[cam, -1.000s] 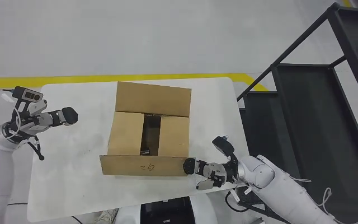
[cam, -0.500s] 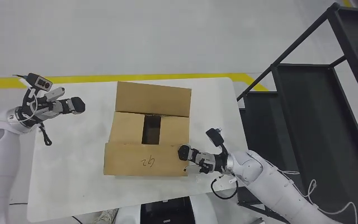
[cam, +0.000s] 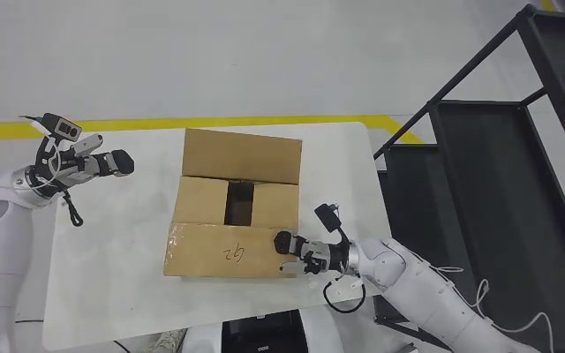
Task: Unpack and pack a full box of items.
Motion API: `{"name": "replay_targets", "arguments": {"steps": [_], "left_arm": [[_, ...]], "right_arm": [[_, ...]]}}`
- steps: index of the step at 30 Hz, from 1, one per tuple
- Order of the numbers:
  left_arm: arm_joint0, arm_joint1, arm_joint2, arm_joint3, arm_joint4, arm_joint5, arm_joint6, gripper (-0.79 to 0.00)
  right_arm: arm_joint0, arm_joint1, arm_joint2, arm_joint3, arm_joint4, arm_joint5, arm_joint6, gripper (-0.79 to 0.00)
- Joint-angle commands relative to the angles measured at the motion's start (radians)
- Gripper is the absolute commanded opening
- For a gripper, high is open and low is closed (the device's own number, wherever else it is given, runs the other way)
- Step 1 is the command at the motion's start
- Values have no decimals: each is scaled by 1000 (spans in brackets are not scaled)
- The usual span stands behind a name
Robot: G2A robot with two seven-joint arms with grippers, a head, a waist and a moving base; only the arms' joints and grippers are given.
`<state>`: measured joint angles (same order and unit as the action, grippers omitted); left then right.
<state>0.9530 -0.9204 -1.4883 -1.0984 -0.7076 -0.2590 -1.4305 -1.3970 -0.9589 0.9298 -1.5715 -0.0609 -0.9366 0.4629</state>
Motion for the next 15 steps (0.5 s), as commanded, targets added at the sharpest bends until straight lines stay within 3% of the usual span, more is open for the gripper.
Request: {"name": "replay_targets", "arguments": {"steps": [1, 5, 15], "left_arm": [[12, -1, -6, -7, -3, -1, 53, 0], [4, -8, 28, 13, 15, -8, 76, 0], [-188, -60, 203, 258, 127, -170, 130, 0]], "right_arm": [[-2, 0, 0, -1, -3, -7, 1, 0], [-5, -1, 0, -1, -4, -16, -2, 0], [-13, -3, 4, -3, -11, -29, -7, 0]]}}
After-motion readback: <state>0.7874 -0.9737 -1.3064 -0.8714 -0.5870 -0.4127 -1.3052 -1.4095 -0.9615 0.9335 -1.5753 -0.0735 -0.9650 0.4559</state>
